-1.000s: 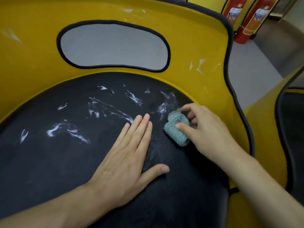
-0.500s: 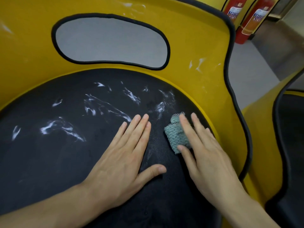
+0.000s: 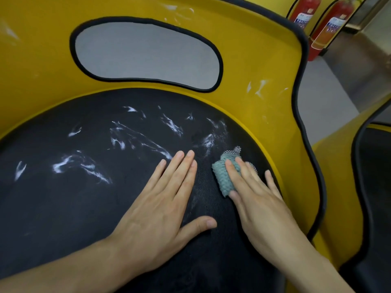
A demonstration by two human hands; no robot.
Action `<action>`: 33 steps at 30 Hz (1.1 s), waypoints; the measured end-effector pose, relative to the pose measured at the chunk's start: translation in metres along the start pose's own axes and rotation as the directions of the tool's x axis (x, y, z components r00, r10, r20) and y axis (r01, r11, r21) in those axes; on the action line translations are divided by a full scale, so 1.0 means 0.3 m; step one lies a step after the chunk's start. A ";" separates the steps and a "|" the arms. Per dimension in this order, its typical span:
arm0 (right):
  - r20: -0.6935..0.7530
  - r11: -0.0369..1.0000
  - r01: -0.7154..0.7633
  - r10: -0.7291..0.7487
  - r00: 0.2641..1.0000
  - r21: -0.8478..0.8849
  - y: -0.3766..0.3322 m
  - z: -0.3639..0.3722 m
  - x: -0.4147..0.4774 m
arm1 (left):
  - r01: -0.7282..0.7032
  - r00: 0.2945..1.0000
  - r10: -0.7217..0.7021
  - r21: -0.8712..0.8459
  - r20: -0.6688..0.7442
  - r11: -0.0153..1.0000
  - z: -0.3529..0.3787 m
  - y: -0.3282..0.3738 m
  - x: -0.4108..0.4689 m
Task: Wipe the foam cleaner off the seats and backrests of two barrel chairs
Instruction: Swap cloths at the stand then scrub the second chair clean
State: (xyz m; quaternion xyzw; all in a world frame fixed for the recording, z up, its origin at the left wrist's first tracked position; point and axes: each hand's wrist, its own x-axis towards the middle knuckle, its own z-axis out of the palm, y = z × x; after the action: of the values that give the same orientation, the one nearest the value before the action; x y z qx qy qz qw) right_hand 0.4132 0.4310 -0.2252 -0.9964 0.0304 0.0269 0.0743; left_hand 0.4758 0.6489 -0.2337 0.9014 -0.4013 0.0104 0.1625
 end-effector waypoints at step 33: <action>-0.168 1.000 -0.006 0.002 0.986 -0.023 -0.019 -0.097 -0.014 | 0.022 1.000 -0.022 -0.014 0.004 1.000 0.004 0.002 0.001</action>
State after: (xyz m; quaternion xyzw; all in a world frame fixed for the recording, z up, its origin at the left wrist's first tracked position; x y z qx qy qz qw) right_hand 0.4110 0.4326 -0.1954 -0.9959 0.0380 -0.0567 0.0597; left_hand 0.4754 0.6481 -0.2347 0.9046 -0.3917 0.0039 0.1681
